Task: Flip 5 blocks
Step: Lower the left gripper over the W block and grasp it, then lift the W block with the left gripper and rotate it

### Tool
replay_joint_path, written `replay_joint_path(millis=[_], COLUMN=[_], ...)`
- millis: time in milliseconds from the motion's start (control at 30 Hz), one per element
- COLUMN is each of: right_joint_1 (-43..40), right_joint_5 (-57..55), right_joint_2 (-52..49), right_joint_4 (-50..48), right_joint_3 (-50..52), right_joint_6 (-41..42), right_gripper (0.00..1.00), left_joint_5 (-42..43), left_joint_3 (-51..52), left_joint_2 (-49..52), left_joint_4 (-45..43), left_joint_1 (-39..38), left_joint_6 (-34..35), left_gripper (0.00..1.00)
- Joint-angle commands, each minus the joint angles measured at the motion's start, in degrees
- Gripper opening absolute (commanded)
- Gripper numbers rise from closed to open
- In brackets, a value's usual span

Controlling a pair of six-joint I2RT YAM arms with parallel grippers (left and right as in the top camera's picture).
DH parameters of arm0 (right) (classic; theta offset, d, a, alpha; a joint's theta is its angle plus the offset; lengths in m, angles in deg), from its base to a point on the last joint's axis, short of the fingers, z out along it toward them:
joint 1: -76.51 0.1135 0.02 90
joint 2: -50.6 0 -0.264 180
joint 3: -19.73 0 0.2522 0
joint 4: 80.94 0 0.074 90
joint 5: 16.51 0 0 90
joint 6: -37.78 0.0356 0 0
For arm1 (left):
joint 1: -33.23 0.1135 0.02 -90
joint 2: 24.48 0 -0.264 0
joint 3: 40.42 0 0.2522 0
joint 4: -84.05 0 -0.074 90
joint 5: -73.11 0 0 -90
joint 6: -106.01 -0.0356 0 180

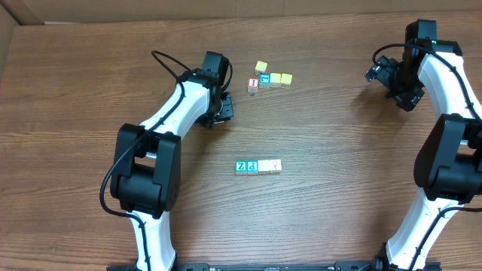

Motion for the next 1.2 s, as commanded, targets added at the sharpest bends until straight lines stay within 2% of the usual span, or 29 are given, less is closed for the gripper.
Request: replay_joint_path(millis=[0,1167], right_joint_1=[0.04,0.04], right_joint_5=[0.02,0.02], right_joint_2=[1.73,1.73], right_joint_4=[-0.24,-0.26], right_joint_3=[-0.96,-0.96], right_joint_6=[-0.24,-0.24], right_gripper=[1.00,1.00], left_joint_5=[0.44,0.22], left_joint_3=[-3.52,-0.44], left_joint_2=[0.39,0.52], left_joint_4=[1.03,1.25], left_joint_1=[0.15,-0.13], left_joint_6=[-2.03,-2.01], left_gripper=[0.35,0.32])
